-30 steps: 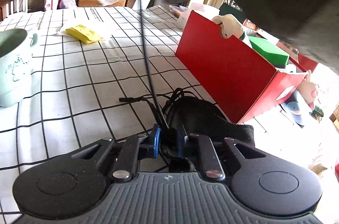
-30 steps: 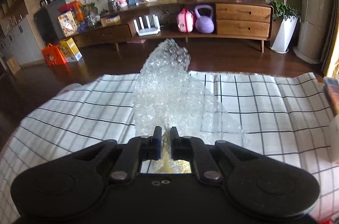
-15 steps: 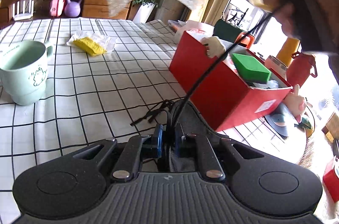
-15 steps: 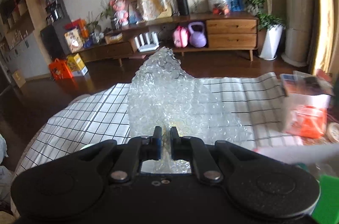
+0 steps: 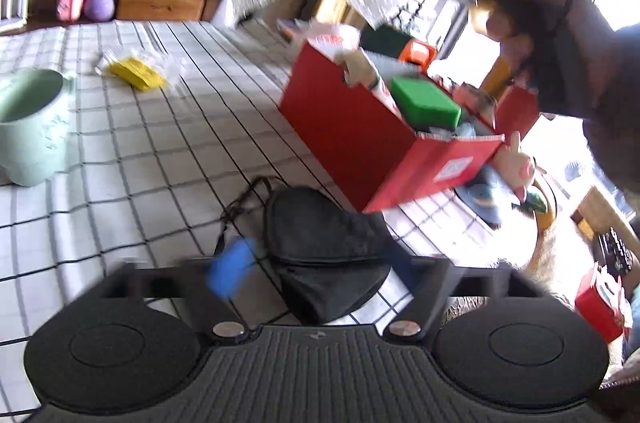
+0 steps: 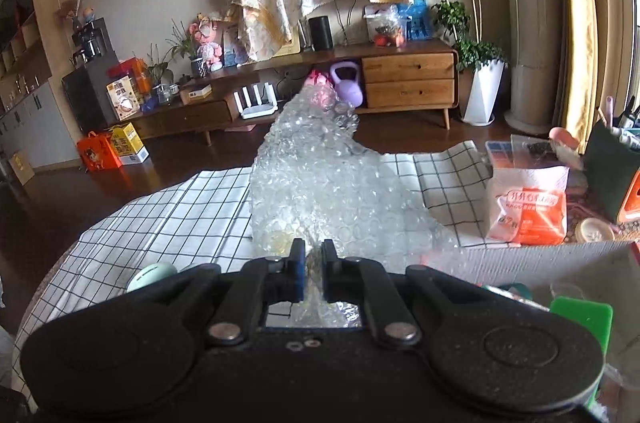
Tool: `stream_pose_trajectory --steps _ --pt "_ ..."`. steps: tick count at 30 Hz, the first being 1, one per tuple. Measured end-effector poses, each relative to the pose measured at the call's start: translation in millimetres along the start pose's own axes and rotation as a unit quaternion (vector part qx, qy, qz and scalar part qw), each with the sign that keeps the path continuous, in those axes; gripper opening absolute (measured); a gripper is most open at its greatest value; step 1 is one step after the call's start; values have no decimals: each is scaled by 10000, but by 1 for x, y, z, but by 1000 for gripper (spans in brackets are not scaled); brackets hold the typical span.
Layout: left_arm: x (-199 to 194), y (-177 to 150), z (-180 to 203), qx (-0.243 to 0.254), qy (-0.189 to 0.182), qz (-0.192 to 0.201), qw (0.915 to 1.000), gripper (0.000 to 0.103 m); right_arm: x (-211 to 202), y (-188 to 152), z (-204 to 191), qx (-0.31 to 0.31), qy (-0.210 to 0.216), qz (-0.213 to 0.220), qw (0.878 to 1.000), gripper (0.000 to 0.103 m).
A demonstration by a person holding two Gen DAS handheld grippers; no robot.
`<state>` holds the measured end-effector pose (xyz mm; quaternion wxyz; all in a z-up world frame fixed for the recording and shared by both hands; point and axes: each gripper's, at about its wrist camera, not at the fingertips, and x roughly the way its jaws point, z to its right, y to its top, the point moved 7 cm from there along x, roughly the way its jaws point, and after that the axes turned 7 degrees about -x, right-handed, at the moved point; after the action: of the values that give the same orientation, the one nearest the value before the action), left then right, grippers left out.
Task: Organize soft objects
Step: 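Lift the bubble-wrap bag with right tool toward the box while left tool holds the mask, then carry the bubble-wrap bag over the red box with right tool while left tool lifts the mask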
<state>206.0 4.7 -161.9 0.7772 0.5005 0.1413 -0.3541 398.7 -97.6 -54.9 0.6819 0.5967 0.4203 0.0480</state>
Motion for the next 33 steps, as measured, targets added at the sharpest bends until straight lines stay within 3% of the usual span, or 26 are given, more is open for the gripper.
stream_pose_trajectory --steps 5,11,16,21,25,31,33 --pt "7 4 -1 11 84 -65 9999 88 -15 -9 8 103 44 -14 9999 7" --pt "48 -13 25 949 390 -391 9940 88 -35 -21 13 146 15 -47 9999 7" --pt "71 -27 44 1537 569 -424 9856 88 -40 -34 23 252 -49 -155 9996 7" --pt "88 -42 74 2493 782 -269 9649 88 -41 -47 36 394 -101 -238 9989 7" --pt "105 -43 71 2481 1074 -305 9623 88 -42 -55 44 471 -101 -276 9985 7" --pt "114 -38 68 2285 1185 -350 9657 66 -44 -67 53 571 -70 -343 9978 7" --pt "112 -35 67 2158 1181 -328 9687 51 -46 -70 56 622 -57 -346 9974 7"
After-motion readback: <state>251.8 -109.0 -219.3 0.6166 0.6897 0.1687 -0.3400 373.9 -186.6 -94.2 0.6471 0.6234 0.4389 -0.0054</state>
